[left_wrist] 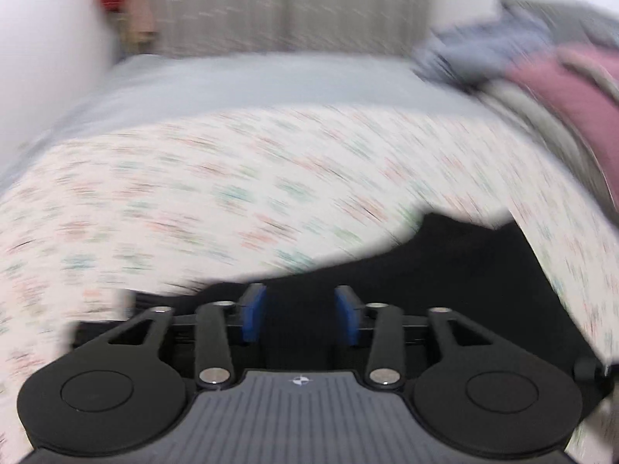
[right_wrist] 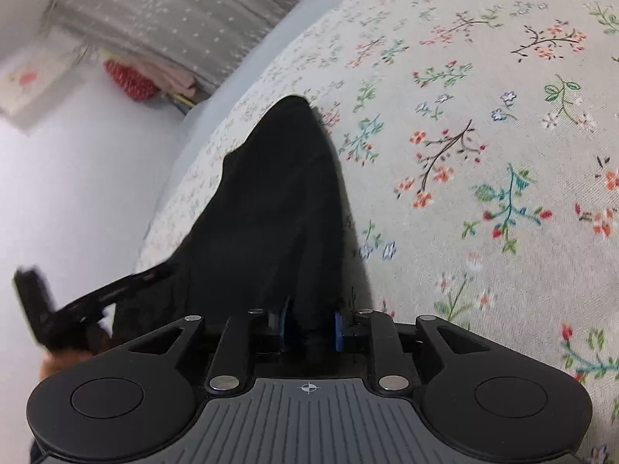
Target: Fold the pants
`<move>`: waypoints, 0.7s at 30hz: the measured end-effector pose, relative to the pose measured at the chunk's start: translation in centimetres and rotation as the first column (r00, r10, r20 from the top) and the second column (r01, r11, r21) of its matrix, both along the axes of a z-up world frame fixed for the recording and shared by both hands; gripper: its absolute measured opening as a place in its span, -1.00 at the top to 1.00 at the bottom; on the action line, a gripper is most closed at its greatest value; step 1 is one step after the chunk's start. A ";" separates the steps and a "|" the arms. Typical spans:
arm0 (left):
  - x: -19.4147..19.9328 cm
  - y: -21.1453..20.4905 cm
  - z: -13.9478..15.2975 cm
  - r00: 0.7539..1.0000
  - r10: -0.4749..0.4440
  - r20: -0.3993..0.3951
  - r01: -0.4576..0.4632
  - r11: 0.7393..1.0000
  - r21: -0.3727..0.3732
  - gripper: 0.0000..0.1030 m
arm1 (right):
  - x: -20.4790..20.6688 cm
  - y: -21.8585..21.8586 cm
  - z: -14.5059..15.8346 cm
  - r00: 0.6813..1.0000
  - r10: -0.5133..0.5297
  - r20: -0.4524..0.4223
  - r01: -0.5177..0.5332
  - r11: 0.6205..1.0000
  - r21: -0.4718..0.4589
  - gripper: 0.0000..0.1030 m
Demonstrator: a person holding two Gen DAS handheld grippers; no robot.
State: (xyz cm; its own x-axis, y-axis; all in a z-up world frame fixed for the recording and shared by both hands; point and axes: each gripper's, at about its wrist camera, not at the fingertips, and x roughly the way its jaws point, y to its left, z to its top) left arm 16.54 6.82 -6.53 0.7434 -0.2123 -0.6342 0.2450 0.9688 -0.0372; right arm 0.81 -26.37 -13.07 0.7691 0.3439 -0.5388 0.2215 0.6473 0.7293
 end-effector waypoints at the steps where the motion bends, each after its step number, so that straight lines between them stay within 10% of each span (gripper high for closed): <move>1: 0.0 1.6 0.7 0.999 0.052 0.012 -0.052 0.998 -0.021 -0.40 | 0.3 -0.1 0.1 1.000 -0.003 -0.005 0.003 1.000 -0.002 0.56; 5: 0.4 6.4 1.4 0.983 0.183 -0.030 -0.185 0.979 -0.085 -0.52 | 0.8 -0.1 0.0 1.000 -0.015 -0.020 0.015 1.000 0.008 0.53; 11: 0.7 6.3 -0.7 0.983 0.149 -0.112 -0.157 0.986 -0.063 -0.56 | 1.2 -0.1 -0.1 0.999 -0.027 -0.028 0.027 1.000 0.011 0.53; 16: 0.5 2.7 -3.0 0.987 0.146 -0.060 -0.134 0.977 0.163 0.08 | 1.2 0.2 -0.1 0.999 -0.026 -0.018 0.026 1.000 -0.013 0.53; 21: -0.9 2.6 -1.5 0.981 0.188 0.038 -0.192 0.964 0.182 0.46 | 1.1 0.2 -0.2 1.000 -0.021 -0.008 0.020 0.999 -0.025 0.55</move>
